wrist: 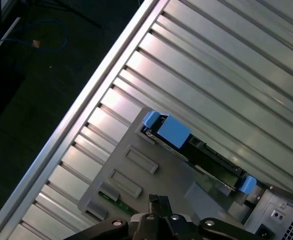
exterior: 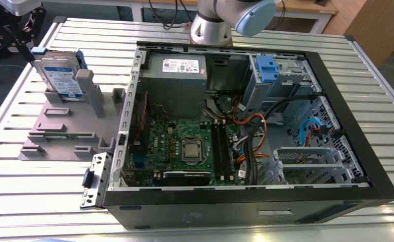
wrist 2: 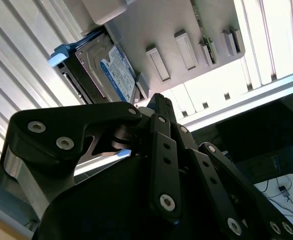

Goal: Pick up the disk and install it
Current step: 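Pick up the disk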

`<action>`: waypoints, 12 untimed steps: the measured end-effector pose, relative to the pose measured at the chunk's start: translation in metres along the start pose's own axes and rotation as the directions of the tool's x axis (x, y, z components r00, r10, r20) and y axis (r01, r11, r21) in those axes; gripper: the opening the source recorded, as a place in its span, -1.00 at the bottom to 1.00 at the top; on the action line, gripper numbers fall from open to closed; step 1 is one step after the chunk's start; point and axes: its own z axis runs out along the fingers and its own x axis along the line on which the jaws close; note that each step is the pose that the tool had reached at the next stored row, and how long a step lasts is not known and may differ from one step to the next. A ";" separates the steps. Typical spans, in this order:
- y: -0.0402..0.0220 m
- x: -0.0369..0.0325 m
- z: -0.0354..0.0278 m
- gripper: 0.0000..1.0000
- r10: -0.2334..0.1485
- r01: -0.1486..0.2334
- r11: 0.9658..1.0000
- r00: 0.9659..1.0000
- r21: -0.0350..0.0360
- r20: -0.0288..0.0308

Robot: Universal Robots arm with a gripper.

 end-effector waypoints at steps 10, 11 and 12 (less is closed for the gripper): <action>0.0000 0.0000 0.0000 -0.79 -0.015 0.015 1.000 1.000 0.000 -0.001; 0.0000 0.0000 0.0000 -0.79 -0.016 0.016 1.000 1.000 0.000 -0.001; 0.0000 0.0000 0.0000 -0.79 -0.018 0.018 1.000 1.000 0.000 -0.001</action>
